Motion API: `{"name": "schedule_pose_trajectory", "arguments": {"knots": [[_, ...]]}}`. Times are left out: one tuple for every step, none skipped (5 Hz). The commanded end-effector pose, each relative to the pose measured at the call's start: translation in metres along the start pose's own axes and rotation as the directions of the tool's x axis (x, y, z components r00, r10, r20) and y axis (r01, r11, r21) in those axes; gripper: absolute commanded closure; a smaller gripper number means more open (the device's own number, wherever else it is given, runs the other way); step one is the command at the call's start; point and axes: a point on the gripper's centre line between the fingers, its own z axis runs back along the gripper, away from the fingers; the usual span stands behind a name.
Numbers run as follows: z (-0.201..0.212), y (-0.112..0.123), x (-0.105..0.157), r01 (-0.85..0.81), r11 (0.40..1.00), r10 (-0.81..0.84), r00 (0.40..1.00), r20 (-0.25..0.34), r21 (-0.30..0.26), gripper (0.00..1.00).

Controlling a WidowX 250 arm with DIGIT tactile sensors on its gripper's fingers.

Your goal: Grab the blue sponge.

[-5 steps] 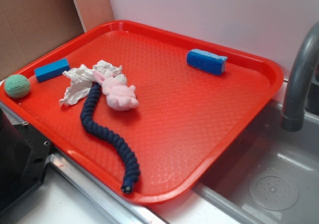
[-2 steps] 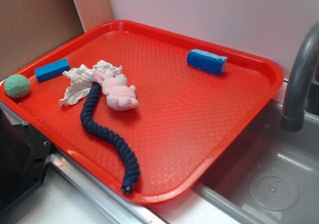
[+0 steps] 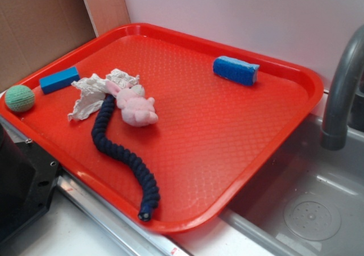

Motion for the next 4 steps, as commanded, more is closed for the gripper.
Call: {"name": "schedule_pose_trajectory", "arguments": {"knots": [[-0.034, -0.012, 0.022, 0.468, 0.880, -0.474, 0.876, 0.089, 0.077, 0.00], [-0.057, -0.015, 0.041, 0.564, 0.816, -0.578, 0.807, 0.121, 0.130, 0.00], [-0.072, -0.023, 0.057, 0.576, 0.802, -0.595, 0.793, 0.132, 0.157, 0.00], [-0.090, -0.024, 0.082, 0.602, 0.775, -0.628, 0.768, 0.127, 0.193, 0.00]]}}
